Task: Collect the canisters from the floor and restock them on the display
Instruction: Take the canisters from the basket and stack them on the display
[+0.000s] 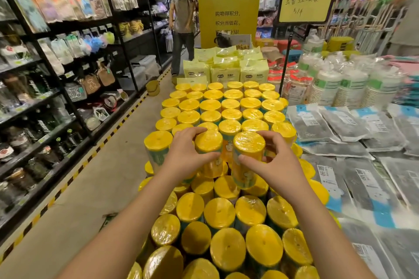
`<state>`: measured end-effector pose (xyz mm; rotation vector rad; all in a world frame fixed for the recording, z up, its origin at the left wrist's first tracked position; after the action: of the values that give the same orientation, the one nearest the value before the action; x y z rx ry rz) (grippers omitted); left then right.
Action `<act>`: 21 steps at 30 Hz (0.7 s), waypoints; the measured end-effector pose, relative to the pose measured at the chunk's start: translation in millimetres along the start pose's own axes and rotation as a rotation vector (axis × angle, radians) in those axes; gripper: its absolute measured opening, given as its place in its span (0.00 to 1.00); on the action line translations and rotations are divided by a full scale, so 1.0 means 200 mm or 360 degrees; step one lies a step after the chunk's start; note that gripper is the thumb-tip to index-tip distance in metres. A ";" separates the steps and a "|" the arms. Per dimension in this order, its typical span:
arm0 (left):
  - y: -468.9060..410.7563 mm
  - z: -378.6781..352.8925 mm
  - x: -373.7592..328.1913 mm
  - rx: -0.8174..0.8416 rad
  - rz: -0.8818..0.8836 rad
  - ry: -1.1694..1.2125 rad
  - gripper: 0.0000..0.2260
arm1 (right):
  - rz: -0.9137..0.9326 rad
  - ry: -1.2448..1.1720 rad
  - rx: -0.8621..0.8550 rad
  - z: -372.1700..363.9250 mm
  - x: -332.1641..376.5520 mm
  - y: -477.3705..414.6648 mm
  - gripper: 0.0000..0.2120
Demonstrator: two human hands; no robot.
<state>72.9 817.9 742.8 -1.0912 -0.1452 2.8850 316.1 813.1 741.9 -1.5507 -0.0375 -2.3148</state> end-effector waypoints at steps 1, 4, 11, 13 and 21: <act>-0.02 -0.01 0.02 0.0011 0.0007 -0.0049 0.36 | -0.0003 0.0009 0.0000 0.00 -0.01 0.00 0.35; -0.05 -0.05 0.02 0.0021 -0.0030 -0.0236 0.35 | -0.0026 0.0031 -0.0017 -0.01 -0.06 -0.02 0.36; -0.05 -0.07 0.04 0.0025 -0.0213 -0.0451 0.29 | -0.0065 0.0033 -0.0009 -0.05 -0.12 -0.07 0.35; -0.04 -0.08 0.06 -0.0004 -0.0253 -0.0505 0.28 | -0.0072 0.0040 -0.0009 -0.06 -0.13 -0.09 0.34; 0.02 -0.09 0.05 -0.0056 -0.0207 -0.0626 0.25 | -0.0070 0.0125 0.0031 -0.20 -0.17 -0.20 0.32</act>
<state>76.0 816.7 722.4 -0.4829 -0.2719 2.9475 280.7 851.4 702.0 -1.4624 -0.0746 -2.4001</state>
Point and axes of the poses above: each hand's wrist, its own y-axis away from the middle knuckle, its own z-axis out of the back of the hand, x = y × z, the point moved 2 cm from there along -y, towards the middle knuckle, and after that the axes turned 13 degrees about x, right-handed, at the moved point
